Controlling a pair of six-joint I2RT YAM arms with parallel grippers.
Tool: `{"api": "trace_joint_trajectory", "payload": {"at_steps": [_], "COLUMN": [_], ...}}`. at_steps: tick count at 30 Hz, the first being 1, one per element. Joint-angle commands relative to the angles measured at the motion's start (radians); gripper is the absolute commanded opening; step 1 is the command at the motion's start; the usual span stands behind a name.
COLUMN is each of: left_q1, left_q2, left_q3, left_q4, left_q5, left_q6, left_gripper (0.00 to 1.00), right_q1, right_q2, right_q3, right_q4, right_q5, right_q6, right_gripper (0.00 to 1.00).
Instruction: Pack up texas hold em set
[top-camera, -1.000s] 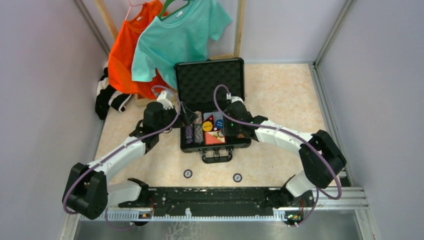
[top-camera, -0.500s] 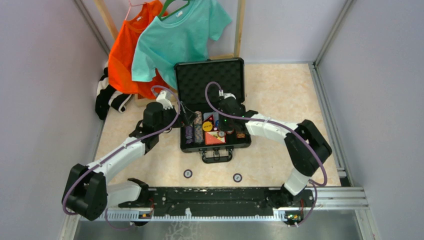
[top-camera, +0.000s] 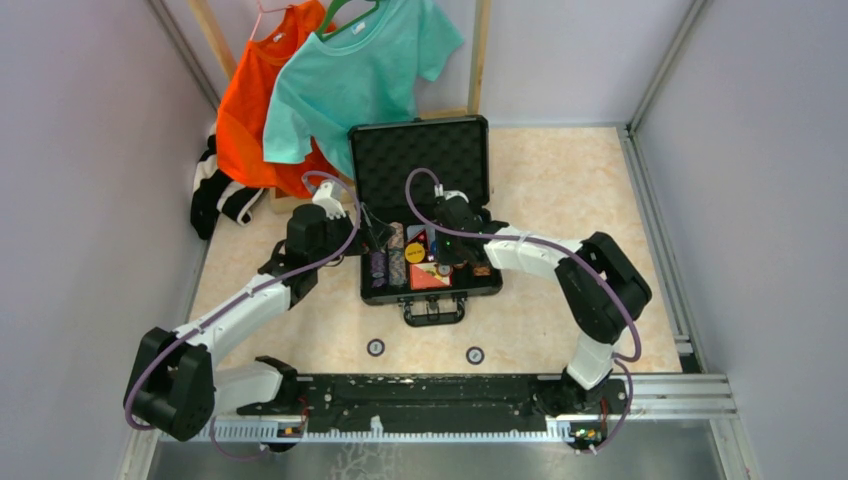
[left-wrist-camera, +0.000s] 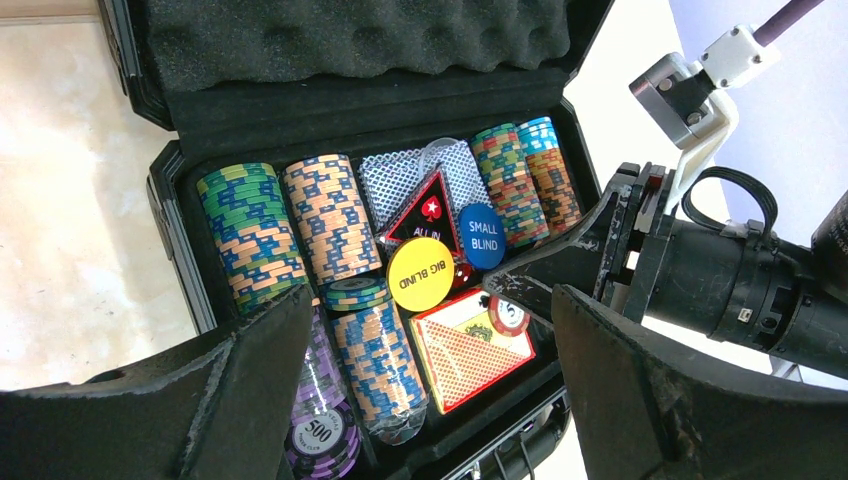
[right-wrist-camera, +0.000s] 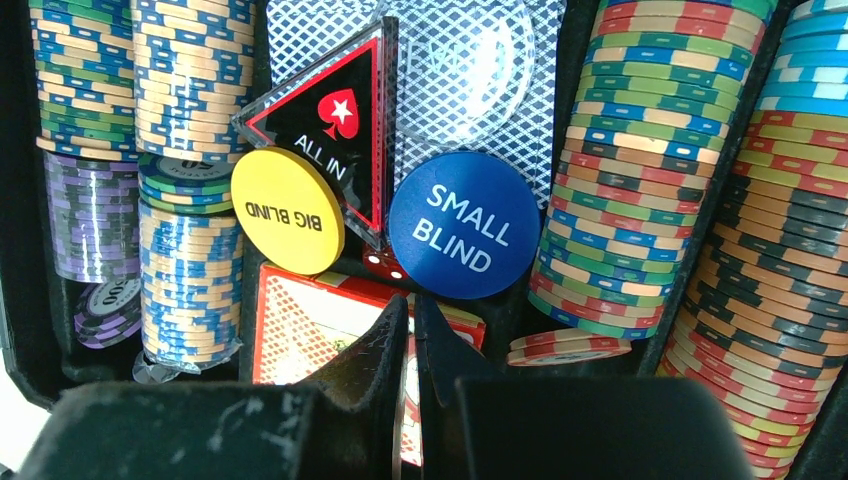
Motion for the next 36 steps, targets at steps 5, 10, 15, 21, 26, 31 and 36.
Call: {"api": "trace_joint_trajectory", "payload": {"at_steps": [5, 10, 15, 21, 26, 31, 36], "left_q1": [-0.006, -0.005, -0.005, -0.005, -0.006, -0.005, -0.005], "left_q2": [-0.012, -0.011, -0.012, -0.012, -0.009, -0.009, -0.009], "left_q3": [-0.012, -0.011, -0.011, -0.012, -0.011, -0.013, -0.012], "left_q4": [0.019, 0.019, 0.017, 0.018, 0.021, 0.025, 0.025], "left_q5": [0.006, 0.010, 0.008, 0.006, 0.012, 0.017, 0.019], "left_q6": [0.010, 0.009, 0.010, 0.010, 0.010, 0.008, 0.006], "left_gripper": [0.93, 0.94, 0.93, 0.94, 0.93, 0.93, 0.93], "right_q1": [-0.007, -0.007, -0.007, -0.009, -0.018, -0.032, -0.035], "right_q2": [-0.066, -0.114, -0.143, -0.161, -0.203, -0.250, -0.245], "right_q3": [-0.027, -0.035, -0.032, -0.029, -0.076, -0.153, -0.175], "right_q4": [0.036, 0.029, 0.027, 0.012, 0.012, 0.024, 0.034], "right_q5": [0.000, 0.003, 0.010, 0.026, 0.031, 0.031, 0.023], "right_q6": [0.000, 0.001, -0.009, -0.011, -0.003, 0.005, 0.003], "right_gripper": [0.07, 0.07, 0.10, 0.27, 0.38, 0.40, 0.46]}}
